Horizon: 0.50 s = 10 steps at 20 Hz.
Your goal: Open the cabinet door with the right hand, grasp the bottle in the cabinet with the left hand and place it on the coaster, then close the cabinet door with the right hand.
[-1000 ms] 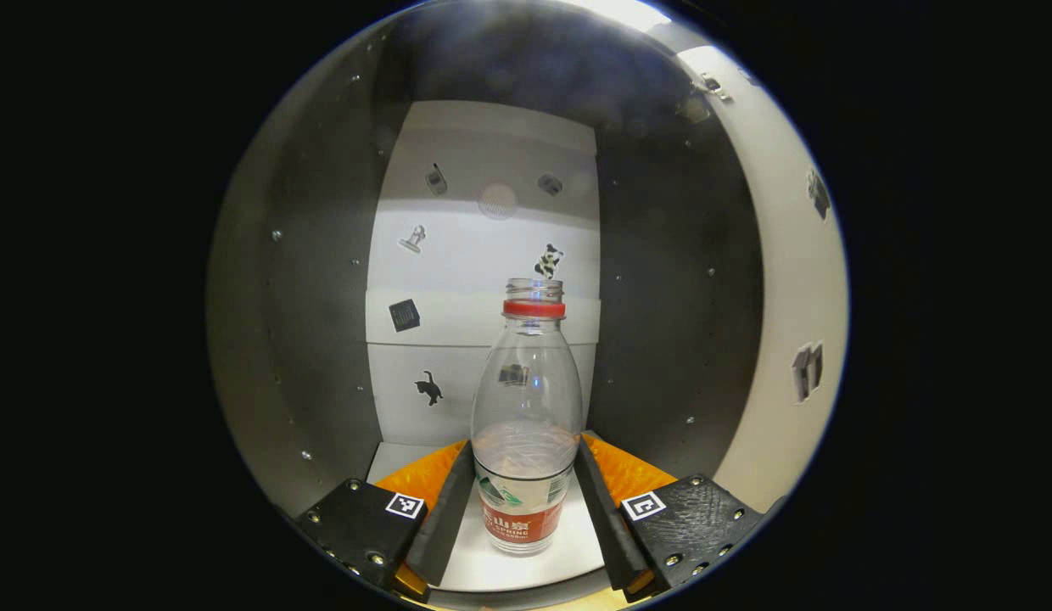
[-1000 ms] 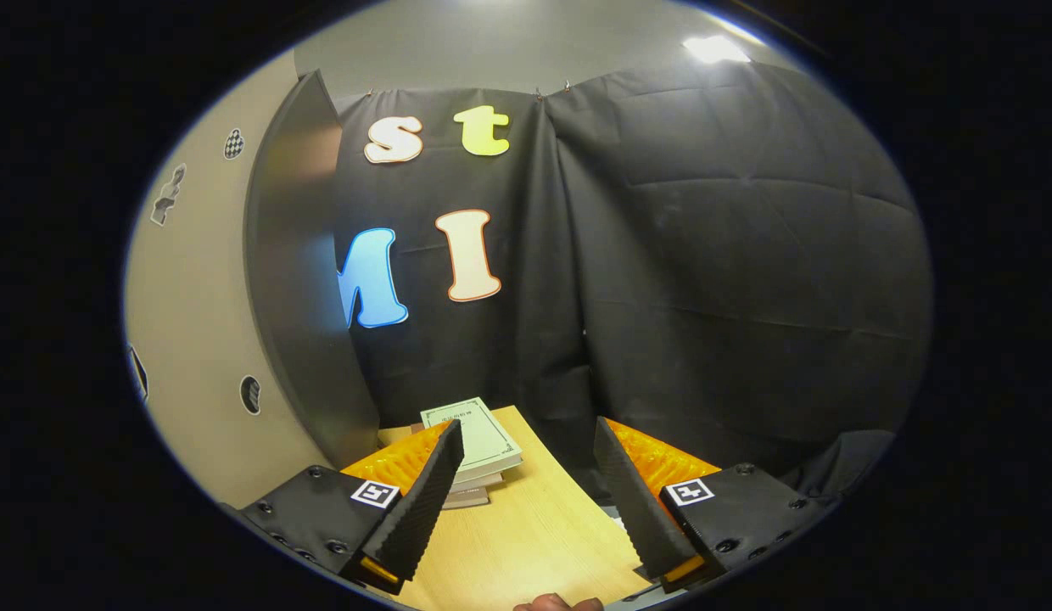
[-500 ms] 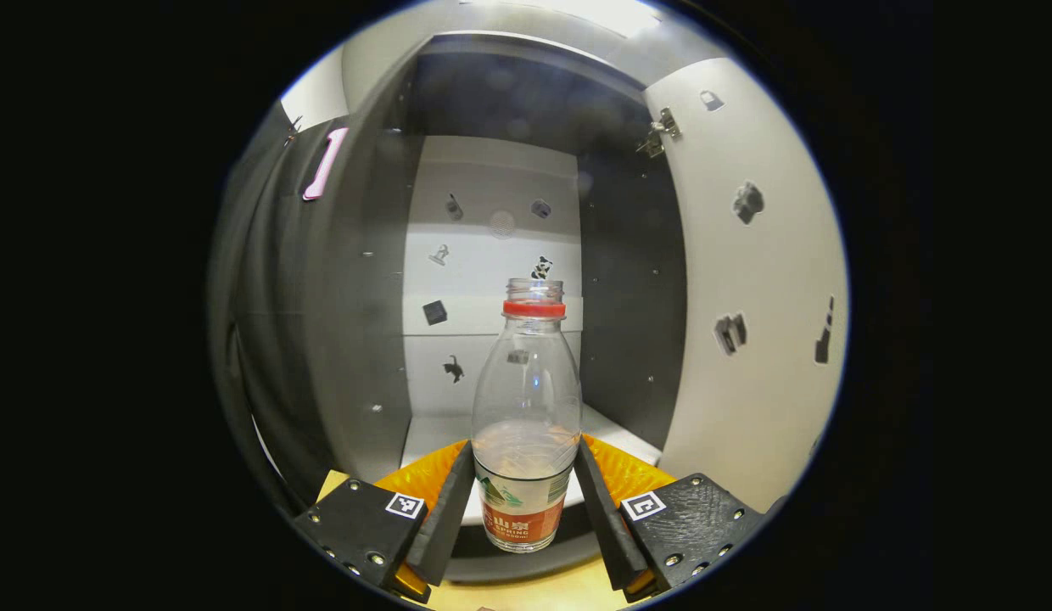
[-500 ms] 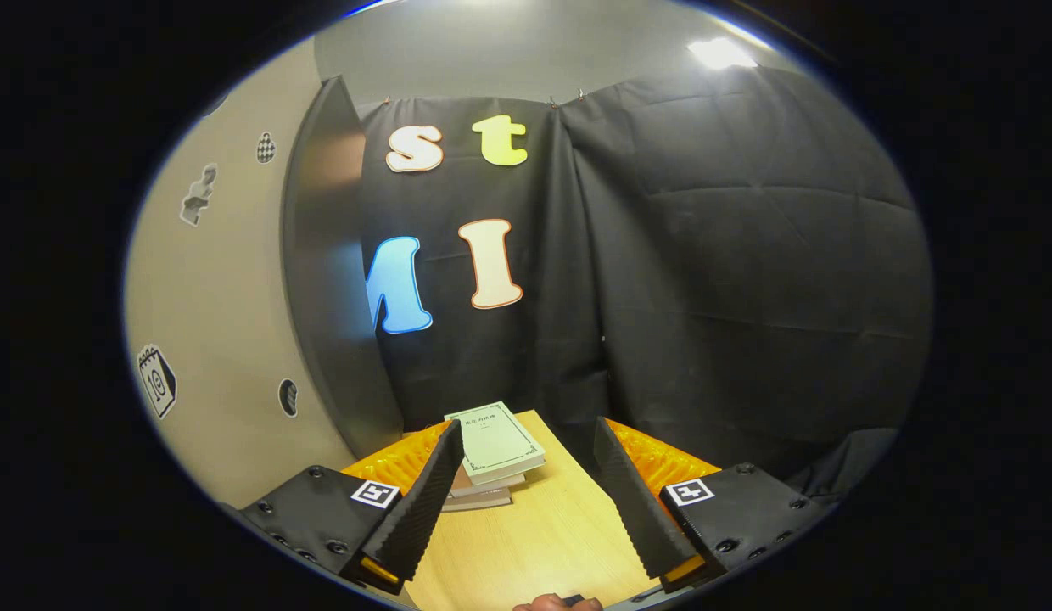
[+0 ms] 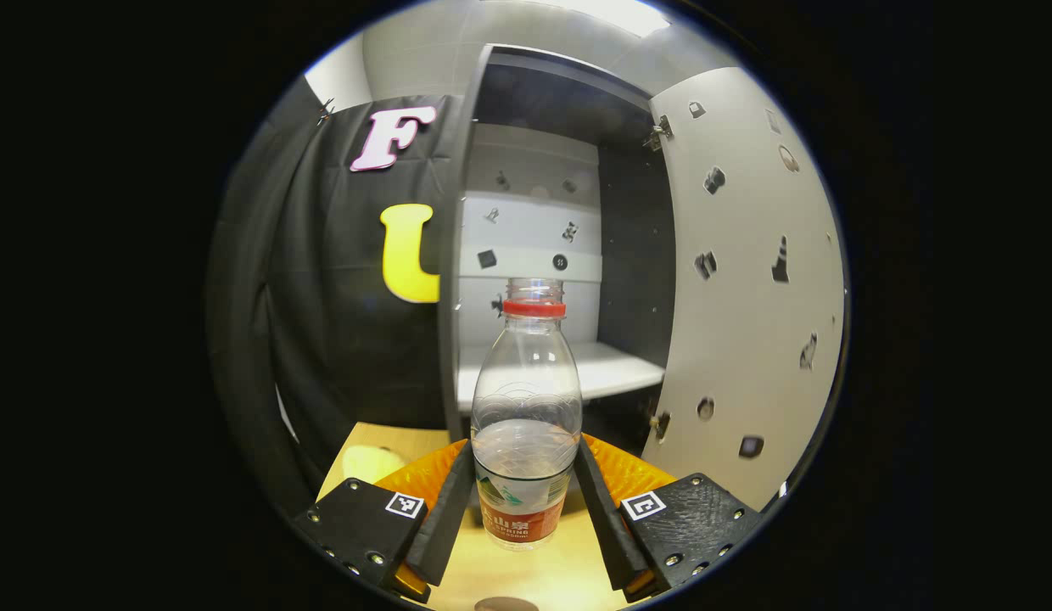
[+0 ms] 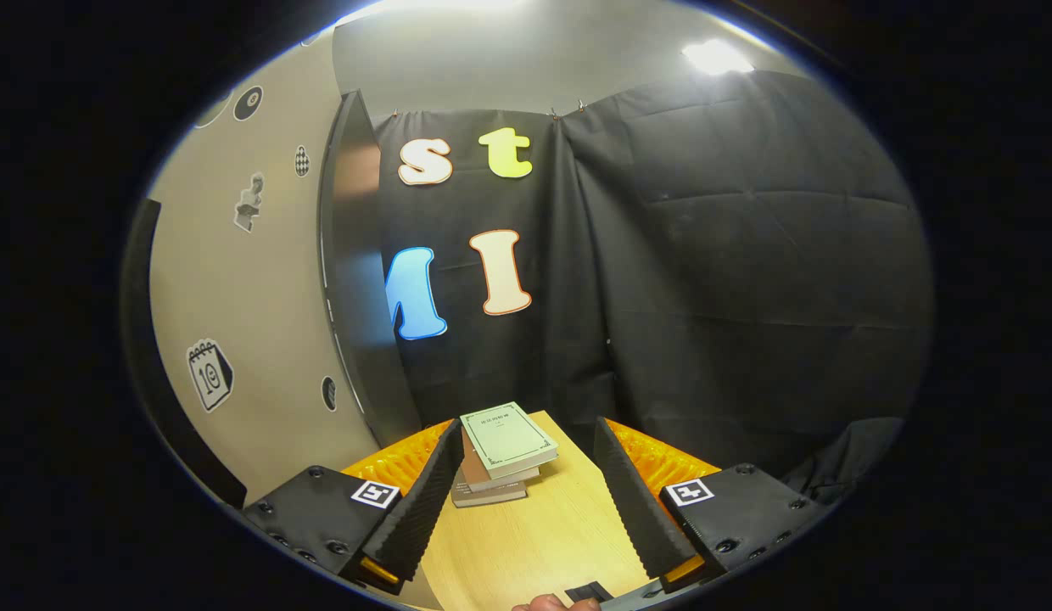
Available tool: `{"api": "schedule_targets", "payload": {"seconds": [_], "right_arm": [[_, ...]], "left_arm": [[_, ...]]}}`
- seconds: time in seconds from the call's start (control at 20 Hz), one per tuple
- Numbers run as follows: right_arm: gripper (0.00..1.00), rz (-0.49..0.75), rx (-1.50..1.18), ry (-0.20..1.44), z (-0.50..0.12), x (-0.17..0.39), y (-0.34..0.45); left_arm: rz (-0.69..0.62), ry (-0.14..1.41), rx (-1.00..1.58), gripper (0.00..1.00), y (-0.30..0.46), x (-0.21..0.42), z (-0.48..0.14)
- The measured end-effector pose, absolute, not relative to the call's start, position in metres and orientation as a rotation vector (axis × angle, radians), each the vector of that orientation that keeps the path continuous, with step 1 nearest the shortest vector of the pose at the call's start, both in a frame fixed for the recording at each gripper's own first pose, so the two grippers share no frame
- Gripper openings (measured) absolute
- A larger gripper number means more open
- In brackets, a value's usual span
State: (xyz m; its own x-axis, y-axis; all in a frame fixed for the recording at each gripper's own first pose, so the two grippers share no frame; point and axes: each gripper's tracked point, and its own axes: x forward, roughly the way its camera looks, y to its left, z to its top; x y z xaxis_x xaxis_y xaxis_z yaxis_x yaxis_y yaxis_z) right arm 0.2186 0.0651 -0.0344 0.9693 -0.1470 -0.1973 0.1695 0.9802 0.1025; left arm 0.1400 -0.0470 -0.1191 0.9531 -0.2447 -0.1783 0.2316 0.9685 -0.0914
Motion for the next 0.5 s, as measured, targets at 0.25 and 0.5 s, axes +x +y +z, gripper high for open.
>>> {"api": "schedule_targets", "payload": {"seconds": [0.25, 0.5], "right_arm": [[0.98, -0.146, 0.126, 0.193, -0.039, 0.207, 0.074], [0.98, -0.136, 0.137, 0.204, -0.044, 0.201, 0.078]], "left_arm": [[-0.216, 0.223, -0.048, 0.66, -0.029, 0.093, -0.186], [-0.213, 0.271, -0.063, 0.67, -0.031, 0.052, -0.259]]}}
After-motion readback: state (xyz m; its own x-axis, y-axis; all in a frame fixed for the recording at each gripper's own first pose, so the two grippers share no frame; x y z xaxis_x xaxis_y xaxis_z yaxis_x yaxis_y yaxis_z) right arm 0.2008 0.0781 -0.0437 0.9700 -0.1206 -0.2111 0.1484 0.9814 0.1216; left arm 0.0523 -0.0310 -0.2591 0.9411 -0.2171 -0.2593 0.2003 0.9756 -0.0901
